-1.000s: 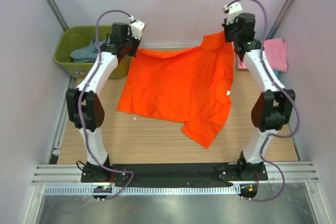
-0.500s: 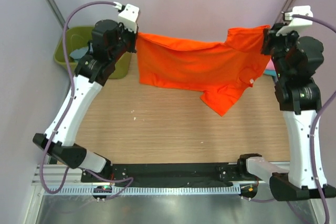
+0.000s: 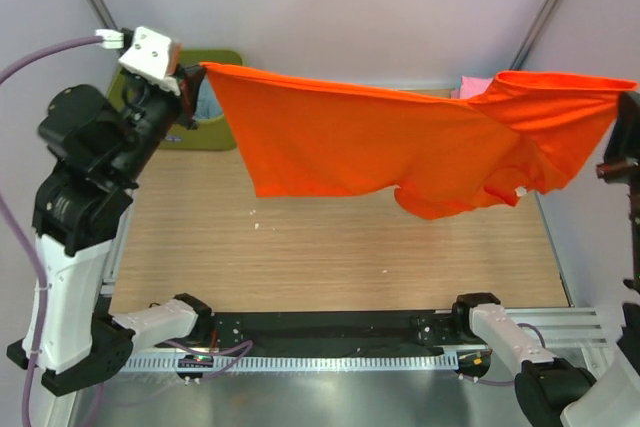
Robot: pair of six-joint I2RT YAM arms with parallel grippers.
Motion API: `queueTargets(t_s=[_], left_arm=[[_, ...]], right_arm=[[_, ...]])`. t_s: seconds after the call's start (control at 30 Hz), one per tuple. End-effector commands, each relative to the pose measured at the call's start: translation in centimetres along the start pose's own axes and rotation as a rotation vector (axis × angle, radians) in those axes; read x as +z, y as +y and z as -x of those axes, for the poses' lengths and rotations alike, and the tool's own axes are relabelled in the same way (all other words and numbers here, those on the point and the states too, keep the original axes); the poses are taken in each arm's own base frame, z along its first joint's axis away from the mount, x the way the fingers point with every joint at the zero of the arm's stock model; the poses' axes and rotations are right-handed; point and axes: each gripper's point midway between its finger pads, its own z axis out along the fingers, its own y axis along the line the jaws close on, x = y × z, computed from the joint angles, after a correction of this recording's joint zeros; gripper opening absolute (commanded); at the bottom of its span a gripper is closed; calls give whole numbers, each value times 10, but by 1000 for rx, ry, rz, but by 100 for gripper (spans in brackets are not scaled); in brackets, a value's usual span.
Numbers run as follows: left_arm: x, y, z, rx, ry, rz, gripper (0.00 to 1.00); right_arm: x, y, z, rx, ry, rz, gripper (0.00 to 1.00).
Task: Fold and stack the t-shirts
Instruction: Flatten the tshirt out
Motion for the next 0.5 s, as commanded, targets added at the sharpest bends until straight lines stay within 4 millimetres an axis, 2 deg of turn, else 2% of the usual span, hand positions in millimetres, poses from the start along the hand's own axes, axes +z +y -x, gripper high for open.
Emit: queueTargets(t_s=[0.0, 0.07, 0.1, 0.17, 0.2, 0.3, 0.37, 0.4, 0.47], left_arm=[[-20, 15, 27, 35, -61, 42, 0], [-15, 20, 31, 80, -65, 62, 0], [-14, 23, 36, 90, -84, 77, 0], [-4, 28, 33, 133, -72, 105, 0], [1, 30, 35, 137, -80, 121, 0], [18, 32, 27, 151, -53, 145, 0], [27, 30, 20, 155, -36, 143, 0], [34, 29, 15, 160, -25, 142, 0], [41, 27, 7, 161, -10, 140, 0]], right_arm=[[4, -8, 4, -35, 18, -37, 1], [14, -9, 13, -74, -8, -41, 1], [26, -8, 17, -83, -34, -39, 1], [43, -5, 15, -107, -43, -36, 1], [60, -2, 15, -123, -60, -33, 1], [89, 7, 5, -137, -65, -8, 1], [112, 13, -15, -143, -28, 4, 1], [118, 15, -16, -139, -39, 7, 1], [133, 19, -33, -143, -8, 12, 1]])
